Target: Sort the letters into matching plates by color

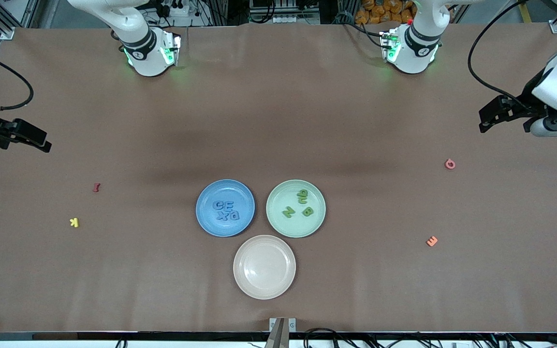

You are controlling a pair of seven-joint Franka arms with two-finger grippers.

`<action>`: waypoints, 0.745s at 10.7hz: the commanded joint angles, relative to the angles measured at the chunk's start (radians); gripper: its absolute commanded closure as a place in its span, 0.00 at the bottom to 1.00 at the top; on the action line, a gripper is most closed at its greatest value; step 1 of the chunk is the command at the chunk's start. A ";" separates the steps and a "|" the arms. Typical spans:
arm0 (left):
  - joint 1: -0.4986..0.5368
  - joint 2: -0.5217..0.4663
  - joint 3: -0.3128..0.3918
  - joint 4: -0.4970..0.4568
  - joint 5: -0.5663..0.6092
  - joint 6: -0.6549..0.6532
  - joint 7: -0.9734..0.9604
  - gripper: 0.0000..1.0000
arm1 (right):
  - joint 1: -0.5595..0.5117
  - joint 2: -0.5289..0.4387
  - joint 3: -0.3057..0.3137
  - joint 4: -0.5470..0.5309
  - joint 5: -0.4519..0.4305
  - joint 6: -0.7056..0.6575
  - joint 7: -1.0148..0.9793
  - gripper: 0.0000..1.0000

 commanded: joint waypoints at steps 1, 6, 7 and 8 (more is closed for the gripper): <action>-0.007 0.008 0.011 0.046 -0.032 -0.031 0.023 0.00 | 0.002 0.001 0.003 0.000 -0.015 0.001 0.002 0.00; -0.007 0.015 0.011 0.044 -0.019 0.001 0.039 0.00 | 0.008 0.002 0.003 0.000 -0.016 0.001 0.002 0.00; -0.007 0.013 0.011 0.044 -0.012 0.003 0.043 0.00 | 0.008 0.002 0.003 0.000 -0.016 0.001 0.002 0.00; -0.007 0.015 0.011 0.044 -0.009 0.003 0.043 0.00 | 0.008 0.002 0.002 0.000 -0.016 0.001 0.002 0.00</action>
